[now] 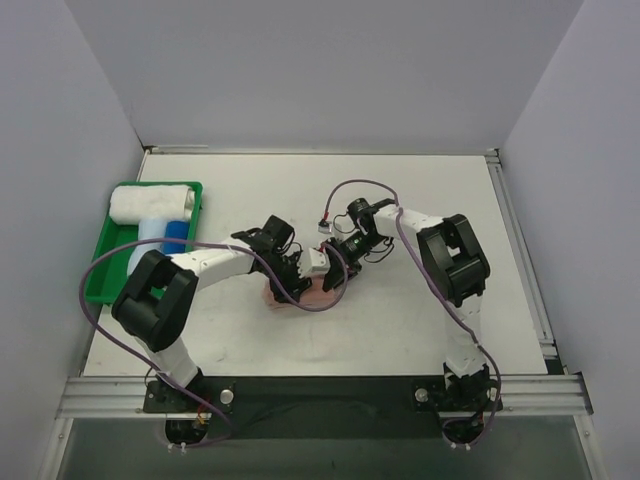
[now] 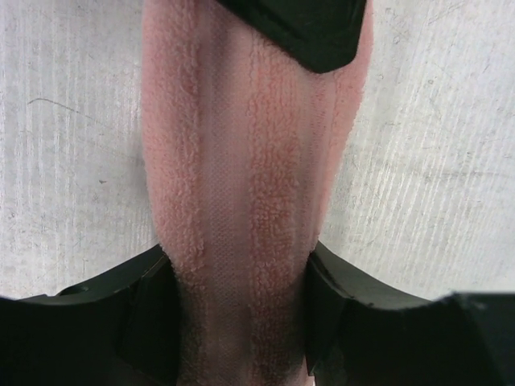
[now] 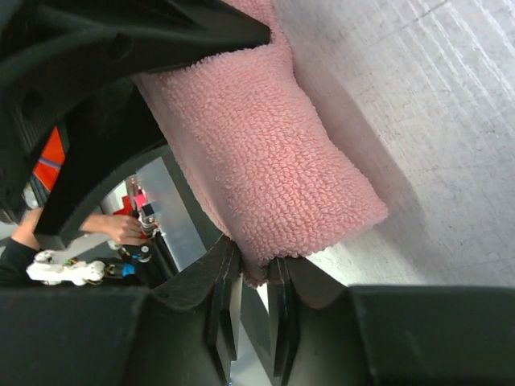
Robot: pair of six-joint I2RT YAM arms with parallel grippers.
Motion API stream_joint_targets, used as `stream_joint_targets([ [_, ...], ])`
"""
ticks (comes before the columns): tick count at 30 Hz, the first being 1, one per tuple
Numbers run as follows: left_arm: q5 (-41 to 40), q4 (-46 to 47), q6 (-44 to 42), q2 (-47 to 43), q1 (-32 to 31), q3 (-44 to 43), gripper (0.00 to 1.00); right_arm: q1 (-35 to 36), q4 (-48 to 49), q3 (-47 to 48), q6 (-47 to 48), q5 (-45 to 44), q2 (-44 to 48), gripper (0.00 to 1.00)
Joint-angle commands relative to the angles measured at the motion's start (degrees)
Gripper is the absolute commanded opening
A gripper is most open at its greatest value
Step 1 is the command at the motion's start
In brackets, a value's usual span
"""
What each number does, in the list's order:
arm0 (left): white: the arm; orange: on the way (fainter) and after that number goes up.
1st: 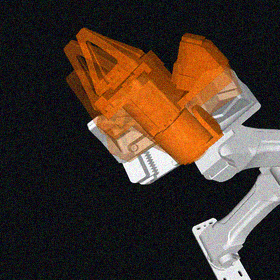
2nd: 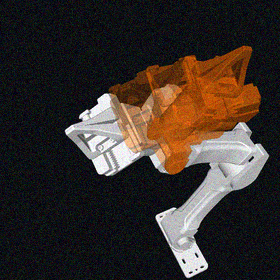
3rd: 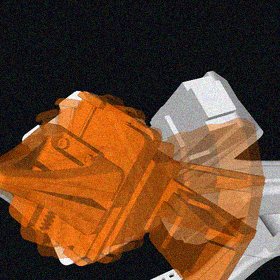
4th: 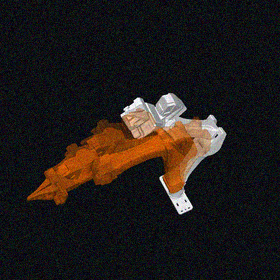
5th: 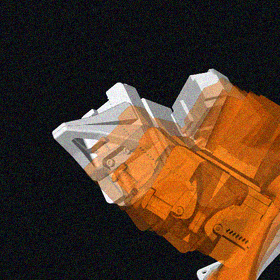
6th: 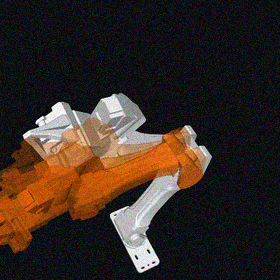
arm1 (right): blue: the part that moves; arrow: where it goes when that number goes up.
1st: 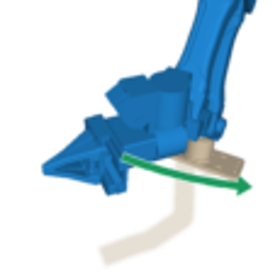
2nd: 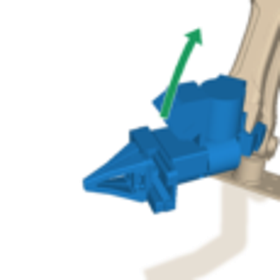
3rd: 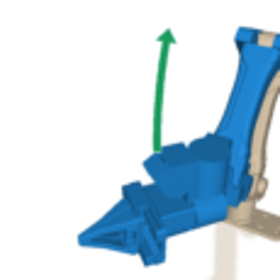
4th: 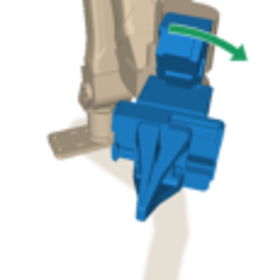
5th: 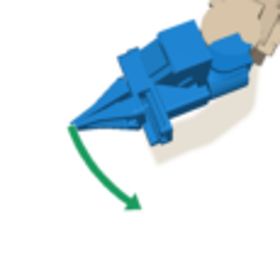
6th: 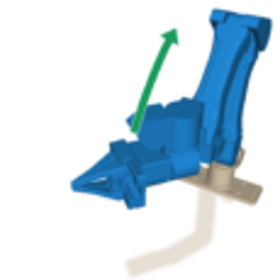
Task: Roll the towels
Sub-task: Place the rolled towel into the container
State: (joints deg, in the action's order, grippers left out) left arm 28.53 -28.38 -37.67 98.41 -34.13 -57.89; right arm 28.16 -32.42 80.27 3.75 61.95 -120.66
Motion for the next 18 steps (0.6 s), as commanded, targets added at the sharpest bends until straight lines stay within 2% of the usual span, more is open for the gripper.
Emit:
stream_joint_targets([
  [1,-2.8,-1.1,-1.3,2.7,-3.5,1.9,0.59,0.2,0.9,2.3,-1.2,-0.3,-1.6,0.14],
  [5,-4.9,-1.1,-2.8,3.1,-5.9,2.4,0.63,-0.6,0.8,3.7,-1.9,-0.1,-2.6,0.07],
  [9,-6.9,-1.6,-3.6,4.9,-7.0,2.1,0.70,-1.5,0.8,5.2,-2.5,0.3,-3.3,0.05],
  [11,-7.6,-1.9,-3.6,5.2,-7.0,2.0,0.68,-1.7,0.7,5.6,-2.6,0.4,-3.2,0.05],
  [13,-7.9,-2.4,-2.4,5.4,-6.8,2.0,0.49,-1.9,0.3,5.9,-2.3,0.9,-2.9,0.08],
  [15,-6.8,-3.8,-1.0,3.9,-5.3,1.3,0.33,-2.9,-1.1,5.6,-1.4,1.7,-1.6,0.26],
  [16,-5.3,-5.4,0.7,3.0,-4.5,0.9,0.15,-3.5,-1.6,5.3,-0.8,1.4,-0.8,0.34],
  [17,-4.5,-6.2,1.7,1.8,-3.7,0.5,0.07,-5.0,-2.1,5.1,0.5,0.8,0.2,0.45],
  [18,-3.8,-7.0,2.7,-0.7,-1.7,0.2,0.01,-5.8,-2.9,4.7,1.0,0.4,2.2,0.49],
])
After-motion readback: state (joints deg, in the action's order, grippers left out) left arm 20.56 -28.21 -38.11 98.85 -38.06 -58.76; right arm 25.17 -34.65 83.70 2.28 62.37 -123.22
